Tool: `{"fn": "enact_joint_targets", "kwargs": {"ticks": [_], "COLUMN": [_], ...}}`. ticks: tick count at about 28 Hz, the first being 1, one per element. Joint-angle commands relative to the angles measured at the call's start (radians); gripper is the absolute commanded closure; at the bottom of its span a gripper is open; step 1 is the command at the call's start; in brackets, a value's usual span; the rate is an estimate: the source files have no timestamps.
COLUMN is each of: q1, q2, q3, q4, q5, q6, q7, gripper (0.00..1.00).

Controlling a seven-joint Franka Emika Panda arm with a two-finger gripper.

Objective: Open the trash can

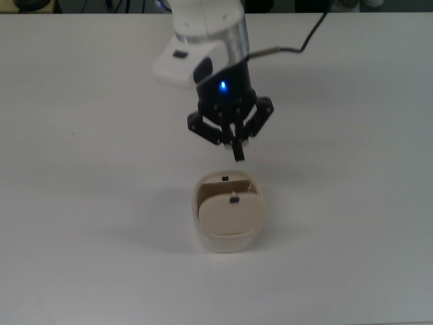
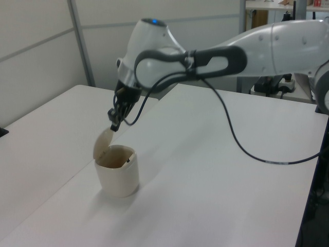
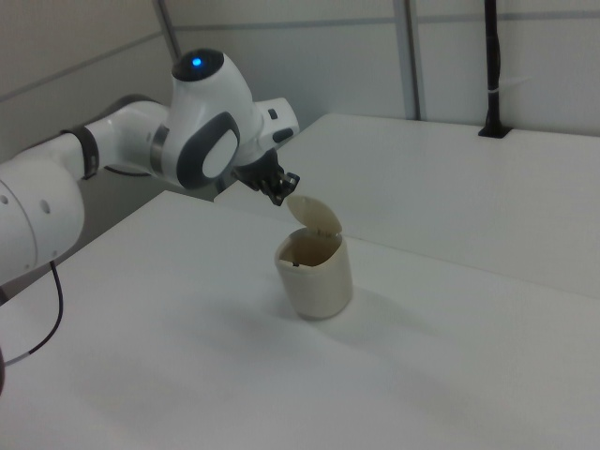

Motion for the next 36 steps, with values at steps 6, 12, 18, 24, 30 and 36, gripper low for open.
{"fn": "enact_joint_targets", "kwargs": {"ticks": [6, 12, 18, 24, 30, 36], "q1": [-0.060, -0.114, -0.126, -0.102, -0.100, -0.100], "q2": [-0.152, -0.227, -0.262, -0.261, -0.253, -0.249], "q3": [-0.011, -0.011, -0.006, 0.006, 0.006, 0.006], "q4": [-0.015, -0.016, -0.016, -0.027, -0.033, -0.033], "q5": [0.013, 0.002, -0.100, -0.283, -0.285, -0.285], "q6": [-0.241, -0.436, -0.609, -0.682, -0.672, -0.671], "q7": [0.001, -0.011, -0.049, -0.040, -0.039, -0.040], "gripper": [1.00, 1.00, 1.00, 0.98, 0.94, 0.36]}}
